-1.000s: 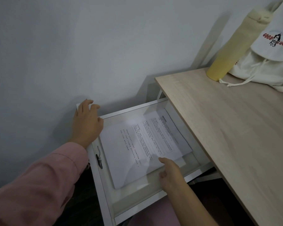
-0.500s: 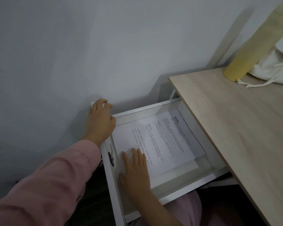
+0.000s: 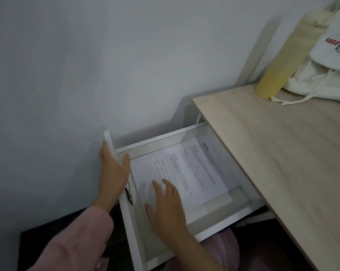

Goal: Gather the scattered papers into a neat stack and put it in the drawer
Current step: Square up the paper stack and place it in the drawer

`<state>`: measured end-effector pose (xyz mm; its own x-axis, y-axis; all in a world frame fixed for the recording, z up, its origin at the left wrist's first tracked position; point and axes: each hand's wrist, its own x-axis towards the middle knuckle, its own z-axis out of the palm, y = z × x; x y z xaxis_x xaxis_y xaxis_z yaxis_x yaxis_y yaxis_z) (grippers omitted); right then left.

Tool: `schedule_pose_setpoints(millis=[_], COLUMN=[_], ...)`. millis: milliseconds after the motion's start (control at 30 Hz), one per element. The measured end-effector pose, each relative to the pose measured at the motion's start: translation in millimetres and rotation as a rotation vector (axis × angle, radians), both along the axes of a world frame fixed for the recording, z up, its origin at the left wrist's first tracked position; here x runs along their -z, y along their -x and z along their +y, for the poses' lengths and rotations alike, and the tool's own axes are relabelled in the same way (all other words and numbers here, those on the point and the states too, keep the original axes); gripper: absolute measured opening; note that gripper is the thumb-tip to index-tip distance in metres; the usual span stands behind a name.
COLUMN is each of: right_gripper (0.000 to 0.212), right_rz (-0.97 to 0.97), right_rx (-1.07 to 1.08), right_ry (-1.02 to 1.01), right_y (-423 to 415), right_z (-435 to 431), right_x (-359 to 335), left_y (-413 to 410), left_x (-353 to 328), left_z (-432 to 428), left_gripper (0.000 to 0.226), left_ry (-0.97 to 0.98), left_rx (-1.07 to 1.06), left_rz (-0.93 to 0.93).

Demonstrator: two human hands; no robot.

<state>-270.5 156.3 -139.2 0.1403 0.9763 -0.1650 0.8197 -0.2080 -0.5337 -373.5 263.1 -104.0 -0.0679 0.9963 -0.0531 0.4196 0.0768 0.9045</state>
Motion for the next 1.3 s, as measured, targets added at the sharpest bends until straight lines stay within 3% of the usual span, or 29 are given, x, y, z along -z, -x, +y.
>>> schedule_pose_setpoints(millis=[100, 267, 433, 633, 767, 933, 1033, 1100, 1167, 1233, 1300], right_gripper=[0.052, 0.042, 0.041, 0.060, 0.072, 0.066, 0.060, 0.059, 0.057, 0.053, 0.049], right_rz=[0.043, -0.129, -0.294, -0.285, -0.362, -0.375, -0.342, -0.357, -0.388, -0.429, -0.427], right_rx=[0.064, 0.210, 0.360, 0.408, 0.375, 0.357, 0.359, 0.361, 0.377, 0.400, 0.413], right_ry=[-0.213, -0.457, -0.328, -0.133, -0.115, -0.116, -0.117, -0.135, -0.156, -0.163, -0.185], right_y=[-31.5, -110.8, -177.2, -203.8, -203.4, -205.6, -206.0, -207.4, -209.2, -209.3, -209.6], right_z=[-4.4, -21.5, -58.0, -94.0, -91.4, -90.1, -88.5, -86.8, -84.8, -82.7, -81.1], right_x=[-37.6, -81.9, -76.9, -65.4, -65.4, -66.2, -67.2, -66.0, -62.4, -61.3, -60.0], left_y=[-1.8, -12.9, -36.1, -83.5, -117.3, -164.1, -184.0, -195.9, -207.5, -217.2, -222.5], left_x=[-4.0, -5.5, -12.0, -18.6, -10.1, -13.6, -9.3, -10.3, -14.2, -10.2, -8.3], left_z=[-40.5, -67.1, -74.5, -79.5, -63.1, -53.0, -46.2, -45.2, -47.0, -46.6, -45.8], left_gripper=[0.042, 0.036, 0.039, 0.039, 0.089, 0.089, 0.119, 0.126, 0.109, 0.074, 0.058], left_ry=[0.099, 0.158, 0.188, 0.236, 0.279, 0.357, 0.394, 0.415, 0.397, 0.365, 0.362], left_rx=[-0.015, -0.004, 0.103, 0.264, 0.374, 0.398, 0.412, 0.432, 0.457, 0.465, 0.489], left_rz=[-0.200, -0.235, -0.221, -0.268, -0.182, -0.159, -0.151, -0.176, -0.220, -0.289, -0.348])
